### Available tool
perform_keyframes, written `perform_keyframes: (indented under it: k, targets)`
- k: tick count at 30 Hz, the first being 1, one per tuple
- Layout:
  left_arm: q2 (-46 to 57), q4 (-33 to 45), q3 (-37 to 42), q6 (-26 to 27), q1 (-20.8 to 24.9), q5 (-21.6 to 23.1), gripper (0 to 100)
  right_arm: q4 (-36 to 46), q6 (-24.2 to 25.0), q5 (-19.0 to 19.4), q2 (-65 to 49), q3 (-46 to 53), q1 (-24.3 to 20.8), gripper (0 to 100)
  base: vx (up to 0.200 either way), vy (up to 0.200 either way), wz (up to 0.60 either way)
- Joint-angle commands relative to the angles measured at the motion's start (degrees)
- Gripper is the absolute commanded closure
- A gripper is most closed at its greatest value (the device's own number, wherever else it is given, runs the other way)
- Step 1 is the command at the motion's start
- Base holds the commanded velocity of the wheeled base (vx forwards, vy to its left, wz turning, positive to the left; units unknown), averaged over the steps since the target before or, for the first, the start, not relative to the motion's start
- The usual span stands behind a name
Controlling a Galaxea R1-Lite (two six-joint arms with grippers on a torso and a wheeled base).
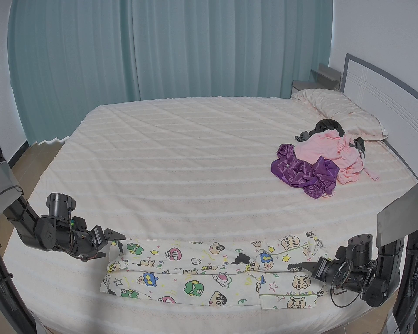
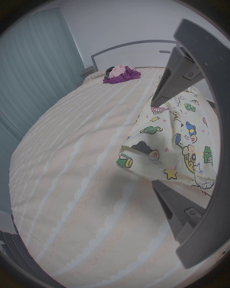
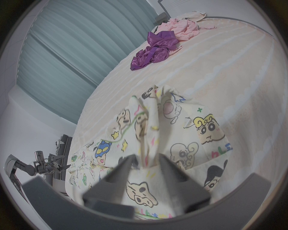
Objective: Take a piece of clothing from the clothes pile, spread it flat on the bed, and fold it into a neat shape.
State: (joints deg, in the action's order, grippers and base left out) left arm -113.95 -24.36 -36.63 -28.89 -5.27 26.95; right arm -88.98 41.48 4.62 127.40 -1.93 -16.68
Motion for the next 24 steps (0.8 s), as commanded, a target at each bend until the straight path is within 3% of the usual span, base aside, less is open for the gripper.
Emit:
perform_keyframes:
  k: [1, 14, 24]
  targets:
    - [0.39, 0.10, 0.07, 0.06, 0.52, -0.23, 0, -0.41, -0.09, -0.14, 0.04, 0.08, -0.20, 0, 0.000, 0.000, 0.00]
    - [1.45, 1.86, 0.51, 0.50, 2.01, -1.03, 0, -0.41, 0.09, -0.31, 0.04, -0.36, 0.15, 0, 0.000, 0.000, 0.00]
    - [1.01, -1.04, 0.42, 1.47, 4.48, -0.23, 0, -0.41, 0.18, -0.23, 0.13, -0.45, 0.07, 0, 0.000, 0.000, 0.00]
